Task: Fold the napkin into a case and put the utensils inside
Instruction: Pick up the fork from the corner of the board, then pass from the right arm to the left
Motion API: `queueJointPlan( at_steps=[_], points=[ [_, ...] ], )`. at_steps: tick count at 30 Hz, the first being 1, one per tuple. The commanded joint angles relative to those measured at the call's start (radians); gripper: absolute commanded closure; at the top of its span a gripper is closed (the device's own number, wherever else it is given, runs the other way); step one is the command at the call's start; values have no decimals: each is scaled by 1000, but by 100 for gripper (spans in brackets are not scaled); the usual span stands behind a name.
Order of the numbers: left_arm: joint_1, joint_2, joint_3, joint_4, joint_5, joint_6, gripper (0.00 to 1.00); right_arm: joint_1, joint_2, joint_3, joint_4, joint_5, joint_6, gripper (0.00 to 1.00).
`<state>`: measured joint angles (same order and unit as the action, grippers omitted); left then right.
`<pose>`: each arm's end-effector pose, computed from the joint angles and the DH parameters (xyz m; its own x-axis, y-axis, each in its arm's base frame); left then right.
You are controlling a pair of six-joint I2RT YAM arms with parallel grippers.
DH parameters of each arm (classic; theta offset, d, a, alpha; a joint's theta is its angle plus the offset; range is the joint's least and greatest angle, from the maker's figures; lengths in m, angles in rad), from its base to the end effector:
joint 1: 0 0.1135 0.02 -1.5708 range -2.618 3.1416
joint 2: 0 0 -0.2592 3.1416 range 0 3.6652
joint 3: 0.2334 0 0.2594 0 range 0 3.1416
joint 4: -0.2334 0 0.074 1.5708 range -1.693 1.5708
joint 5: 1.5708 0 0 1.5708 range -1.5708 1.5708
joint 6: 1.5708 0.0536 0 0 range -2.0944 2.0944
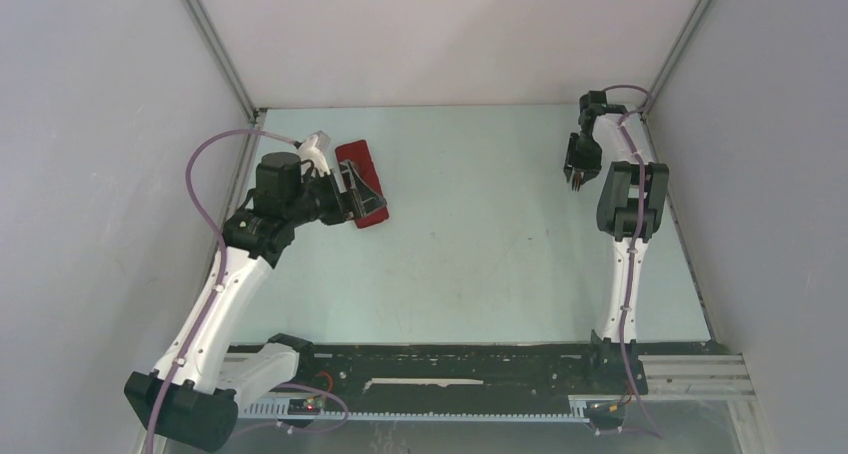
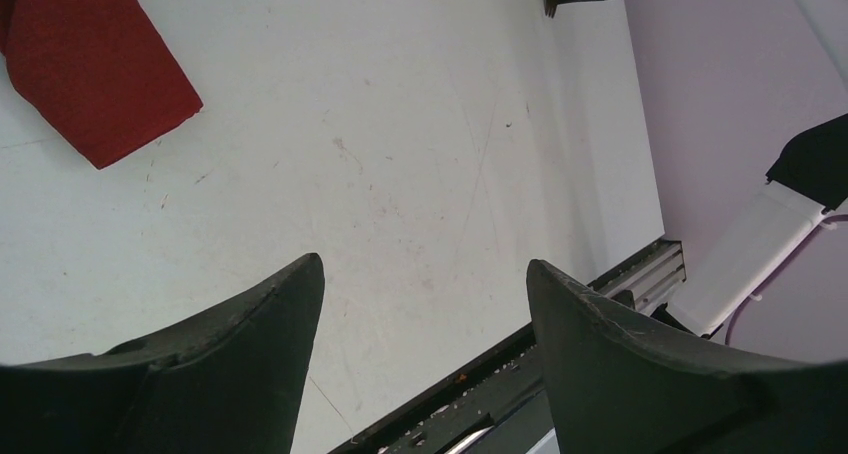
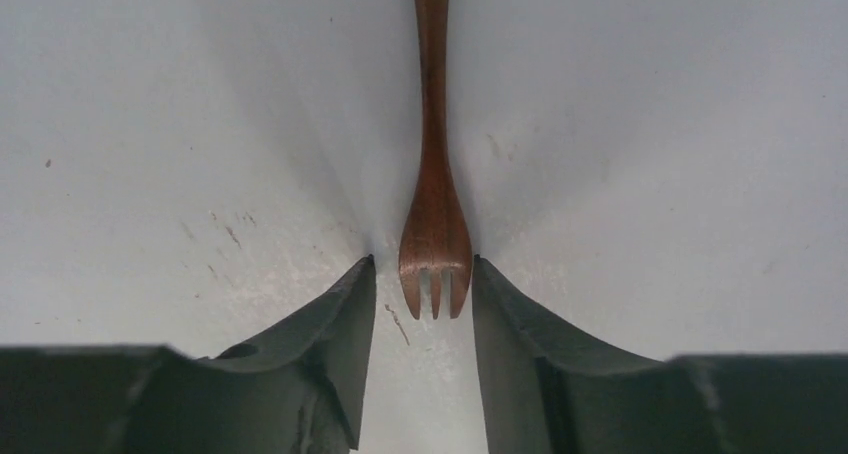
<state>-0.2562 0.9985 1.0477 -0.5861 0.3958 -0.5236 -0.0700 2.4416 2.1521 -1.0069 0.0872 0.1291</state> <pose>0.2219 -0.0795 0.3406 -0.7056 -0.2921 -0.6456 0.2327 0.7651 -0.6004 0.5102 -0.0405 0.1433 -0.9402 0.1945 -0.2795 0.2161 0.9752 -0.0483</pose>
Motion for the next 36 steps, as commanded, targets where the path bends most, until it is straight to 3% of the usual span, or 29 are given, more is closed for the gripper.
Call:
queueJointPlan(
  at_steps=[1,9,16,20,26,30,36],
  points=[
    [-2,-5,39,16,23,-5,19,-5,22,7,-9,-19,-22,57],
    [-2,18,58,2,25,17,19,3,-11,-37,46,-67,-87,83],
    [31,54,76,-9,47,37,19,126,-331,-413,366,14,-209,95],
    [75,66,87,-9,84,46,19,191,-520,-617,496,-70,-276,100],
    [153,126,77,19,255,14,18,440,-810,-925,712,-122,-489,100],
    [190,169,20,111,398,-66,18,646,-900,-991,764,-115,-632,100],
    [184,181,-73,152,418,-39,16,885,-937,-1000,720,-36,-726,100]
  ],
)
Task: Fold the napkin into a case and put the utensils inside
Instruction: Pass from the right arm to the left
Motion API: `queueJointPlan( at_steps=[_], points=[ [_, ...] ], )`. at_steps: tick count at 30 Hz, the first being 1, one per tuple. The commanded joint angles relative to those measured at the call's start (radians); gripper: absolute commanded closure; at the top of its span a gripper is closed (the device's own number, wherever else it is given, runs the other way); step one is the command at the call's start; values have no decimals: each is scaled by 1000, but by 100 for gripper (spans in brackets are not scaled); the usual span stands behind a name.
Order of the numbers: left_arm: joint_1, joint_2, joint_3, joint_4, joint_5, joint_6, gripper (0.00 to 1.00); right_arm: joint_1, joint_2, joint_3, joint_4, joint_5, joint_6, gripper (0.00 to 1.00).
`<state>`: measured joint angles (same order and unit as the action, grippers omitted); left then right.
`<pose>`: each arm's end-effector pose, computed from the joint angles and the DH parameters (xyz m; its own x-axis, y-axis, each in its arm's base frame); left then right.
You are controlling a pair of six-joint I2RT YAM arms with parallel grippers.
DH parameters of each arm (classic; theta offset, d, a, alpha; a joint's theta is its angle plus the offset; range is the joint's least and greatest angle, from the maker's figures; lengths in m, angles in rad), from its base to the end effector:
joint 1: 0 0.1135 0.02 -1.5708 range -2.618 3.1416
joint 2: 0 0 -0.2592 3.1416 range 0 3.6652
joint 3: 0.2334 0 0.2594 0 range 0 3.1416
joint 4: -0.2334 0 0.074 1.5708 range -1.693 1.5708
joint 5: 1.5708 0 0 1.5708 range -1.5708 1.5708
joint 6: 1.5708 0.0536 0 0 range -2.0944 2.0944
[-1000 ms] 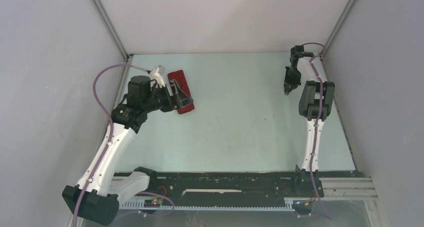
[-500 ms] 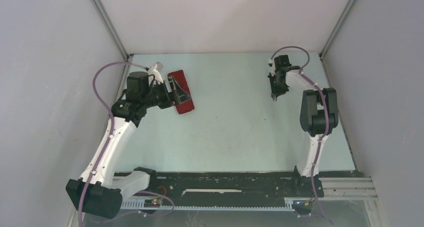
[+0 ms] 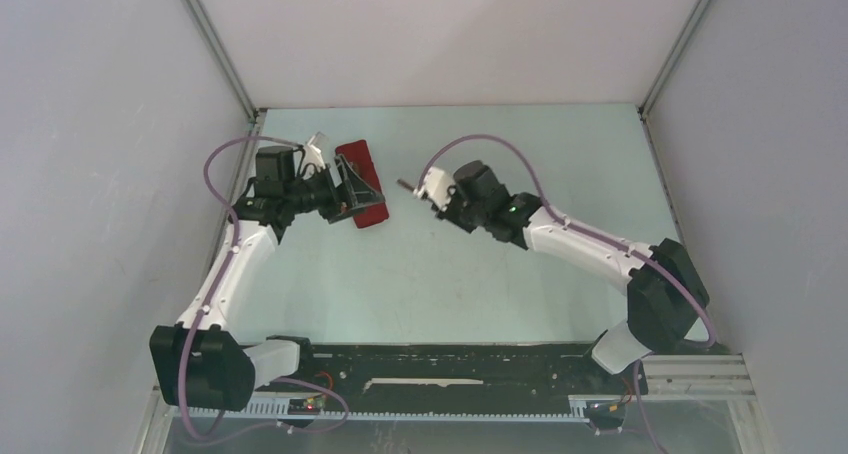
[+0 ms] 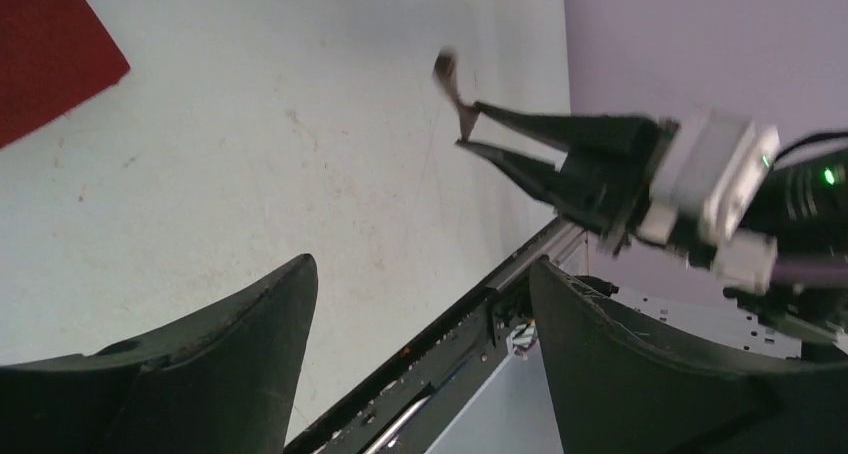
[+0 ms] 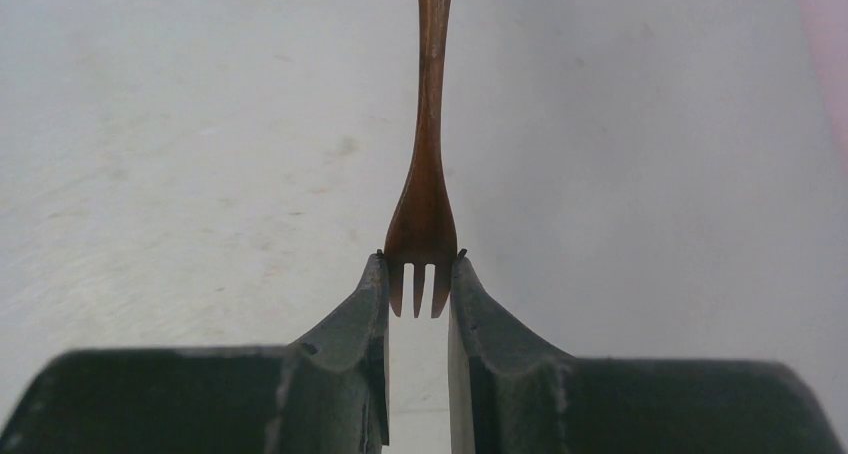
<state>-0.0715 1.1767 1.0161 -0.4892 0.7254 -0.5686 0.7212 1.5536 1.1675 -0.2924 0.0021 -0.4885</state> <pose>0.2668 -0.0548 0.3027 -0.8210 -0.3451 -0.4548 0.1641 0.6204 -0.7670 0.2789 0.2451 0.2531 -0.1069 -0.7189 -0.6868 -0.8032 0.4697 -0.3665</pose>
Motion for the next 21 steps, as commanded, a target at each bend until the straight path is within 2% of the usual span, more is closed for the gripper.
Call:
queueJointPlan(
  at_steps=[1,8,10,14,21],
  points=[
    [-6,3,-53,57,88,21,16,121,-53,-15,-4,51,-102,100],
    [-44,18,-96,36,50,120,21,227,-68,-15,-41,68,-67,100],
    [-62,32,-94,41,42,123,26,246,-71,-15,-50,68,-59,100],
    [-88,52,-80,45,32,126,44,265,-80,-14,-55,62,-49,100],
    [-96,46,-86,58,32,128,53,295,-96,-27,-60,73,-57,100]
  ],
)
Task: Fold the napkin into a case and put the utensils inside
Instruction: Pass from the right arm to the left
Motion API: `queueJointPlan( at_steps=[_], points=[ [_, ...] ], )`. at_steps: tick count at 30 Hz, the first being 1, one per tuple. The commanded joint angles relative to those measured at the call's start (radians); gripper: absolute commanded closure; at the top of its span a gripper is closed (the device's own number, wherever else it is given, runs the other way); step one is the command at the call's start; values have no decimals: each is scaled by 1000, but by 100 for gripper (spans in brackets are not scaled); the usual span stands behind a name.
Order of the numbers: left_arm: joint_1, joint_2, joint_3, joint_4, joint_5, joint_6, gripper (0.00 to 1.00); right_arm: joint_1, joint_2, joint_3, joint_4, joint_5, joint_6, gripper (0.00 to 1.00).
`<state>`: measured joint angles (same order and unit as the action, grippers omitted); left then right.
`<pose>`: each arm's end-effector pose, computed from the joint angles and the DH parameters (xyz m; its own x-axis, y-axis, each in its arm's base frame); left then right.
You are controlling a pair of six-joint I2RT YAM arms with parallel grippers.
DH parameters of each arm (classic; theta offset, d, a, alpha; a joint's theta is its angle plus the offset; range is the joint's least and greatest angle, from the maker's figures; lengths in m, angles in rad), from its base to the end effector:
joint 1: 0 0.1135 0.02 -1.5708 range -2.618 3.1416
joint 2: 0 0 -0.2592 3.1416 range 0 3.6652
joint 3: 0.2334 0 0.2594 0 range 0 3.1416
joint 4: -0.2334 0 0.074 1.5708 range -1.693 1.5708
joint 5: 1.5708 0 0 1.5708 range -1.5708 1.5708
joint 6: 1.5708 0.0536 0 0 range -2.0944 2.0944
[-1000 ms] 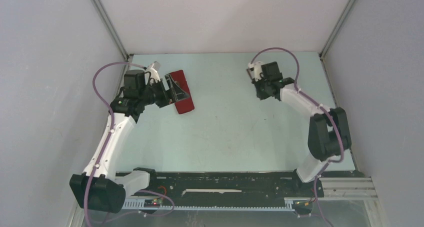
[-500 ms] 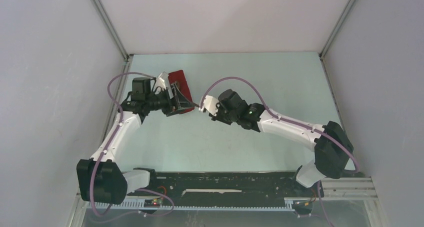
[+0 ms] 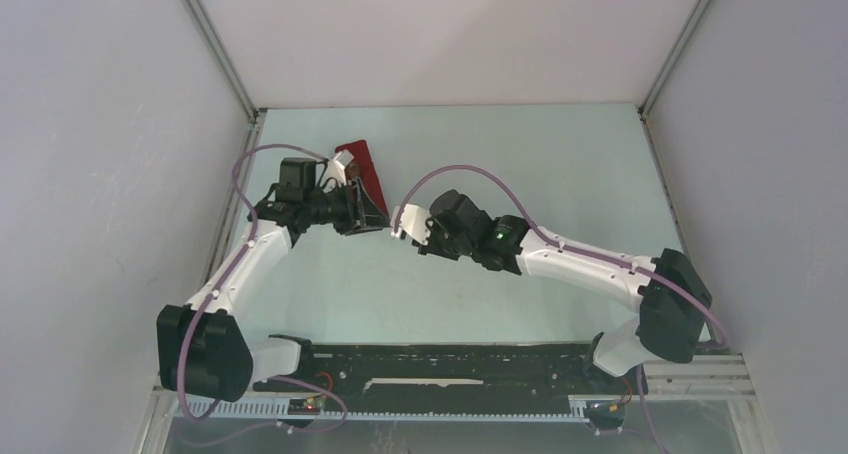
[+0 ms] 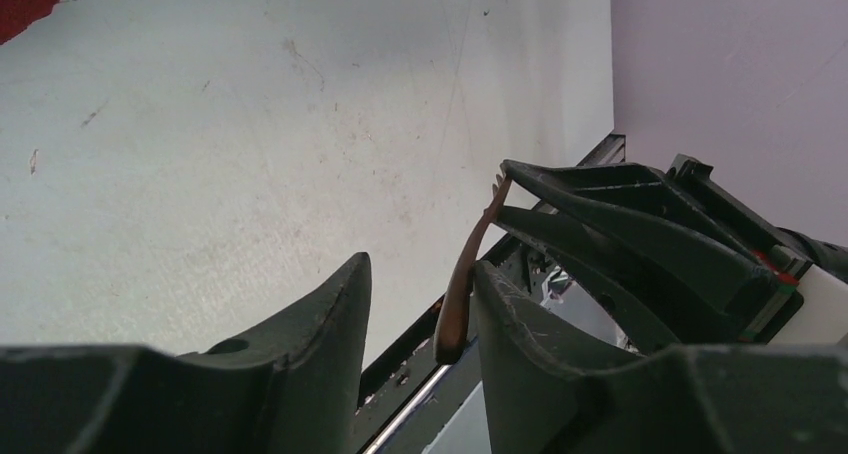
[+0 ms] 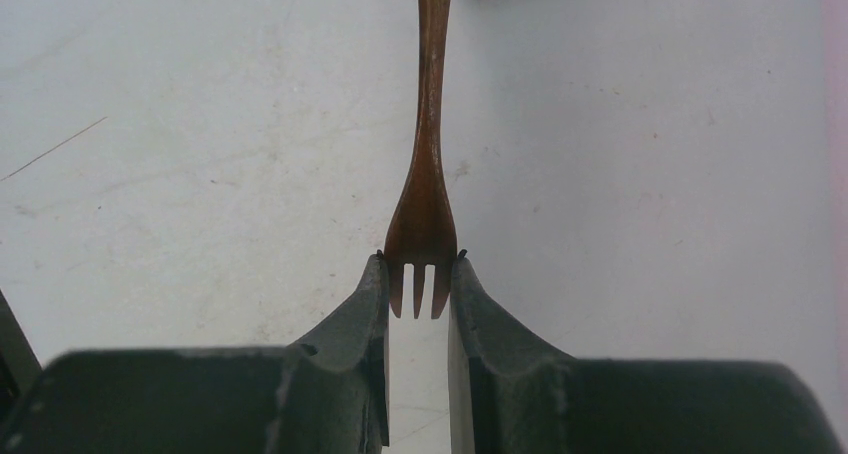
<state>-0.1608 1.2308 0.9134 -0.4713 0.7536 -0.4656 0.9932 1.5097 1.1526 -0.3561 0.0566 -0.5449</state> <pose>0.2624 -0.0797 0.2559 -0.8919 -0.1870 -0.4118 0.2153 0.6252 -0.7502 0.1980 0.2983 0.2568 0.1159 -0.7699 -0.6276 -0.8805 0.2127 -0.4237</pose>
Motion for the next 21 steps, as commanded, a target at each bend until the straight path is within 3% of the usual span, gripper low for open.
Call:
queueJointPlan(
  at_steps=[1,3,7,10,11,15,18,21],
  points=[
    [-10,-9,15,44,8,25,55,30,-59,-18,11,18,-2,100],
    [-19,-9,13,50,18,28,58,37,-68,-25,14,17,-2,100],
    [-30,-17,12,56,41,37,78,48,-78,-38,20,27,5,99],
    [-41,-59,3,69,24,62,99,48,-81,-38,24,30,28,90],
    [-48,-78,0,70,4,74,100,48,-86,-38,25,25,40,88],
    [-72,-118,-11,97,6,76,97,44,-112,-69,77,7,54,87],
    [-73,-103,-14,104,84,70,73,45,-112,-69,79,7,37,90],
    [-76,-101,-2,45,91,121,61,44,-114,-69,65,19,24,91]
  ],
)
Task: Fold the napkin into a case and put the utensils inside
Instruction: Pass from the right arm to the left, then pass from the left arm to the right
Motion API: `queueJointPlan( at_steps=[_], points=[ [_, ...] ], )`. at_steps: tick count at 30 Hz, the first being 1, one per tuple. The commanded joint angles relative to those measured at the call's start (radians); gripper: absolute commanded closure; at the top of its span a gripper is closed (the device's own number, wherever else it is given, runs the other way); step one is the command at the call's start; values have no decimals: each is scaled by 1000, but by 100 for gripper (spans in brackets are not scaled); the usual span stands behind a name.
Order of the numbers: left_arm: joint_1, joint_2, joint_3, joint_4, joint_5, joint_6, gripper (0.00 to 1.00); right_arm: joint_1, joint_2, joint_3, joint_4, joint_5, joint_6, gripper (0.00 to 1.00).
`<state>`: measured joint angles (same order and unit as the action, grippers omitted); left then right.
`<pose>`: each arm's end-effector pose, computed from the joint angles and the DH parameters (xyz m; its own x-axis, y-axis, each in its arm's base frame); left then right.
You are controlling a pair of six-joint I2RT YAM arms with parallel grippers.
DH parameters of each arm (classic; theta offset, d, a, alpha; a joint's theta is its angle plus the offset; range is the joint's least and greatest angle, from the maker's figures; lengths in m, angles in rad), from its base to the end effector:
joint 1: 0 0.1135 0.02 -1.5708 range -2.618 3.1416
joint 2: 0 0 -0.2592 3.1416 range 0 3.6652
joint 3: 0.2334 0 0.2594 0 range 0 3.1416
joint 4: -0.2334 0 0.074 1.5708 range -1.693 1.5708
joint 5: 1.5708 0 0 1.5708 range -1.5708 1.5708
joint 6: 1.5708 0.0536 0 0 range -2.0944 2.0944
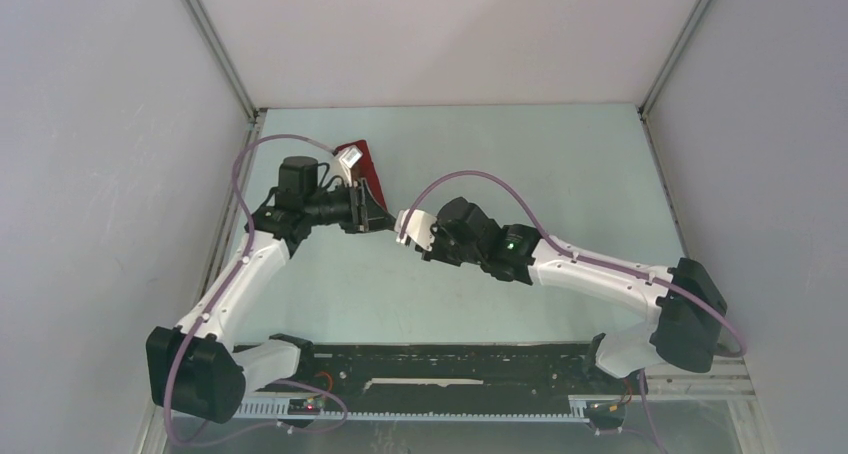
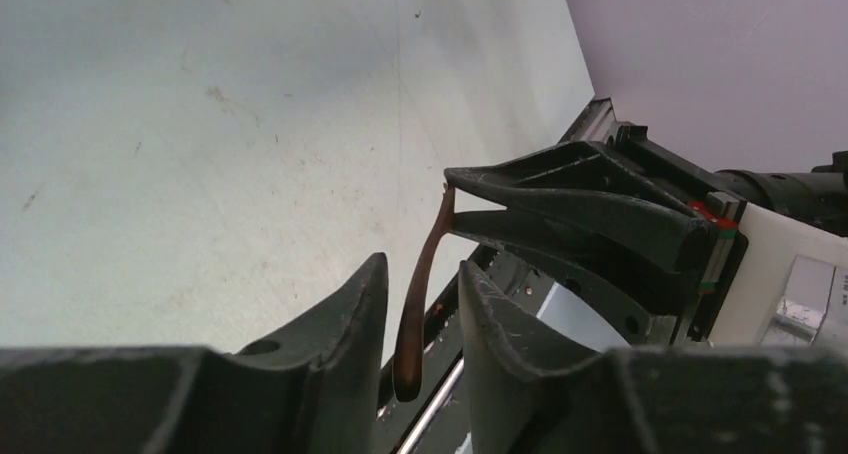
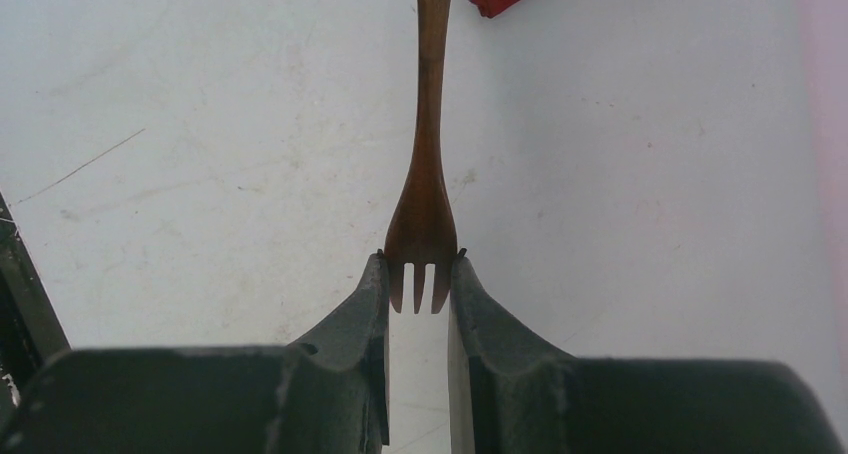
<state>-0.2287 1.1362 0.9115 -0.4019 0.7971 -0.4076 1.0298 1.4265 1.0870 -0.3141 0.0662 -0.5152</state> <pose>0.2451 -0.0964 0.2855 -0.8108 -0.0957 -0.5774 0.4372 0.5569 -0.7062 0.1791 0.2912 0.2650 0.1356 -0.7289 -0.6710 -0.8750 0.2295 -0.4262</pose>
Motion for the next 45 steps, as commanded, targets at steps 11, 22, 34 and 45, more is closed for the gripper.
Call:
queueJointPlan(
  at_steps=[11,22,34,45],
  points=[
    [-59,-131,-19,27,-213,132,100,14,-41,-4,13,41,85,64],
    [-390,-436,-233,393,-894,460,100,-336,-110,-18,-63,-250,1355,6],
    [-805,-283,-223,467,-1382,912,100,-450,11,-58,372,-500,1969,35],
    [-899,-241,-223,497,-1399,935,100,-440,80,-23,319,-459,1924,44]
  ],
)
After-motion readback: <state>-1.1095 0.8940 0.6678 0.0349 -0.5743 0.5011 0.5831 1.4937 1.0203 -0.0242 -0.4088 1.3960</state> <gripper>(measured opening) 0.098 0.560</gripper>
